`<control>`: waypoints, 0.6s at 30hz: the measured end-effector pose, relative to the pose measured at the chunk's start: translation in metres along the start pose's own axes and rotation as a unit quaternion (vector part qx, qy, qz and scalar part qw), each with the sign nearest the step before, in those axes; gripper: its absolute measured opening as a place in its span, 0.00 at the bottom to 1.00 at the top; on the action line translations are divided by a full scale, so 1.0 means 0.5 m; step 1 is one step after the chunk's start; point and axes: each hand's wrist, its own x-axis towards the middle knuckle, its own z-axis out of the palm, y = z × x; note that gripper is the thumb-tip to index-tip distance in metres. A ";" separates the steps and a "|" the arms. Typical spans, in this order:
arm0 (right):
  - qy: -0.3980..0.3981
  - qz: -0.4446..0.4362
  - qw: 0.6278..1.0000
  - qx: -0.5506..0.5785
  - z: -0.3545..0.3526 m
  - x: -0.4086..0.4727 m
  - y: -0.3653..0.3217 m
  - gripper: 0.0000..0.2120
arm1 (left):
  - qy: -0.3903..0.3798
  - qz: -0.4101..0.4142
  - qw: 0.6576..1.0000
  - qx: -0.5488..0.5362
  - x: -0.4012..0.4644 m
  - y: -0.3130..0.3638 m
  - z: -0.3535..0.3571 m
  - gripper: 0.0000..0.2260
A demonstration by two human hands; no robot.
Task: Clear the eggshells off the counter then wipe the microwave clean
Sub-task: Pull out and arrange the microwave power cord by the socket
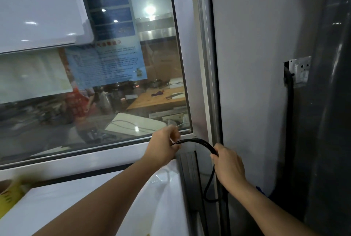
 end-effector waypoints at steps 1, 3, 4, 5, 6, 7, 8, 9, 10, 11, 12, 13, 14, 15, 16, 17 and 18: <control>0.002 -0.003 1.000 0.000 -0.002 0.000 -0.002 0.05 | -0.007 -0.013 1.000 0.002 -0.005 -0.009 -0.006 0.06; 0.007 -0.005 1.000 0.007 -0.007 -0.002 -0.007 0.05 | -0.021 -0.037 0.999 -0.002 -0.016 -0.026 -0.017 0.04; 0.009 -0.005 1.000 0.012 -0.009 -0.002 -0.011 0.05 | -0.025 -0.046 0.999 -0.006 -0.022 -0.033 -0.022 0.03; 0.010 -0.005 1.000 0.015 -0.011 -0.003 -0.014 0.05 | -0.029 -0.051 0.998 -0.004 -0.028 -0.041 -0.027 0.03; 0.011 -0.004 1.000 0.017 -0.013 -0.003 -0.019 0.05 | -0.033 -0.054 0.998 0.004 -0.034 -0.048 -0.031 0.02; 0.012 -0.002 1.000 0.018 -0.015 -0.002 -0.023 0.05 | -0.041 -0.056 0.997 0.014 -0.039 -0.055 -0.036 0.02; 0.013 0.002 1.000 0.021 -0.016 -0.002 -0.027 0.05 | -0.050 -0.058 0.997 0.025 -0.043 -0.063 -0.041 0.03; 0.015 0.007 1.000 0.025 -0.017 -0.001 -0.030 0.05 | -0.059 -0.059 0.996 0.036 -0.045 -0.069 -0.047 0.03; 0.017 0.012 0.999 0.028 -0.017 -0.001 -0.033 0.05 | -0.066 -0.059 0.995 0.046 -0.047 -0.075 -0.052 0.03; 0.020 0.015 0.999 0.031 -0.016 -0.001 -0.035 0.05 | -0.071 -0.059 0.994 0.058 -0.047 -0.080 -0.056 0.03; 0.024 0.016 0.999 0.038 -0.013 -0.002 -0.035 0.04 | -0.075 -0.059 0.993 0.074 -0.046 -0.083 -0.059 0.03; 0.031 0.019 0.998 0.049 -0.009 -0.003 -0.035 0.05 | -0.077 -0.062 0.991 0.091 -0.046 -0.084 -0.060 0.04; 0.036 0.024 0.997 0.060 -0.003 -0.004 -0.035 0.05 | -0.077 -0.067 0.989 0.109 -0.046 -0.085 -0.059 0.04; 0.039 0.030 0.996 0.070 0.003 -0.006 -0.033 0.05 | -0.073 -0.071 0.987 0.125 -0.044 -0.087 -0.057 0.03; 0.042 0.036 0.995 0.078 0.010 -0.007 -0.031 0.05 | -0.067 -0.073 0.985 0.138 -0.043 -0.089 -0.053 0.02; 0.045 0.042 0.994 0.086 0.018 -0.008 -0.027 0.04 | -0.062 -0.074 0.985 0.144 -0.041 -0.091 -0.049 0.02; 0.049 0.048 0.993 0.093 0.025 -0.008 -0.023 0.04 | -0.059 -0.073 0.985 0.142 -0.039 -0.093 -0.046 0.02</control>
